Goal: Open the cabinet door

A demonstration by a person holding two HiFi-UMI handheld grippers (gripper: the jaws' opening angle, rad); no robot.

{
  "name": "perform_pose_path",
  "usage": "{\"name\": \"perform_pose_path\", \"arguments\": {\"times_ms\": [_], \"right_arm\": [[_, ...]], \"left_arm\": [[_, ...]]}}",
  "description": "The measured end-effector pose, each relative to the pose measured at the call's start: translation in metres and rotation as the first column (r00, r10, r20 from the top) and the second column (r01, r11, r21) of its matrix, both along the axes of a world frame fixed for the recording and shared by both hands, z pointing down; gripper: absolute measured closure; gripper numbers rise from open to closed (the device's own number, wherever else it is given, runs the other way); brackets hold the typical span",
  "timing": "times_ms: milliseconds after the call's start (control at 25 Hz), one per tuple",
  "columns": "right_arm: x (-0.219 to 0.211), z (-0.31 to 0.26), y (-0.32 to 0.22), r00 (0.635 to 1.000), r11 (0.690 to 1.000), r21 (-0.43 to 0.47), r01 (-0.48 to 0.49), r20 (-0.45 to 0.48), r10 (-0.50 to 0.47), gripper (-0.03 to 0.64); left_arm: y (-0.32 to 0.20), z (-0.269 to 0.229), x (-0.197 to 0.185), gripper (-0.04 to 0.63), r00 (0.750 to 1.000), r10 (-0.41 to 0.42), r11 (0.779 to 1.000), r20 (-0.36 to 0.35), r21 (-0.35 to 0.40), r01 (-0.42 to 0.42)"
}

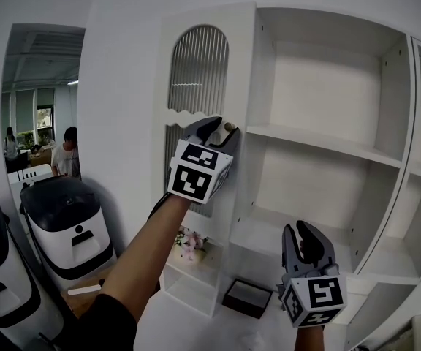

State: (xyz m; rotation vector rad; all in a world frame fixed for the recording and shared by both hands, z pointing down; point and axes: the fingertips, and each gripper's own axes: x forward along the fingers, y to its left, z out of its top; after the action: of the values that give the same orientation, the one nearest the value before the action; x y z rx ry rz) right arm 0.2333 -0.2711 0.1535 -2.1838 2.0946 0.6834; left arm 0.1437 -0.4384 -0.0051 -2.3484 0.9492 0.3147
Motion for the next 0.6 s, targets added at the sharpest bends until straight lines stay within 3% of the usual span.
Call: {"name": "perform_pose_path", "arguments": {"times_ms": [360,600], "right_arm": [[0.02,0.012,0.0,0.999,0.999,-0.017,-0.049,0.013,0.049,0.571],[0.017,0.019,-0.001,0.999,0.998,-0.036,-0.051,0.011,0.051,0.574]], "left_arm": [[-0.007,-0.002,0.008,0.501,1.0,0.004,1.0,-0.011,-0.005,-0.004],[-0.006,-0.001,0.005,0.51,1.0,-0.006,1.0,0.018,0.011,0.006]]}}
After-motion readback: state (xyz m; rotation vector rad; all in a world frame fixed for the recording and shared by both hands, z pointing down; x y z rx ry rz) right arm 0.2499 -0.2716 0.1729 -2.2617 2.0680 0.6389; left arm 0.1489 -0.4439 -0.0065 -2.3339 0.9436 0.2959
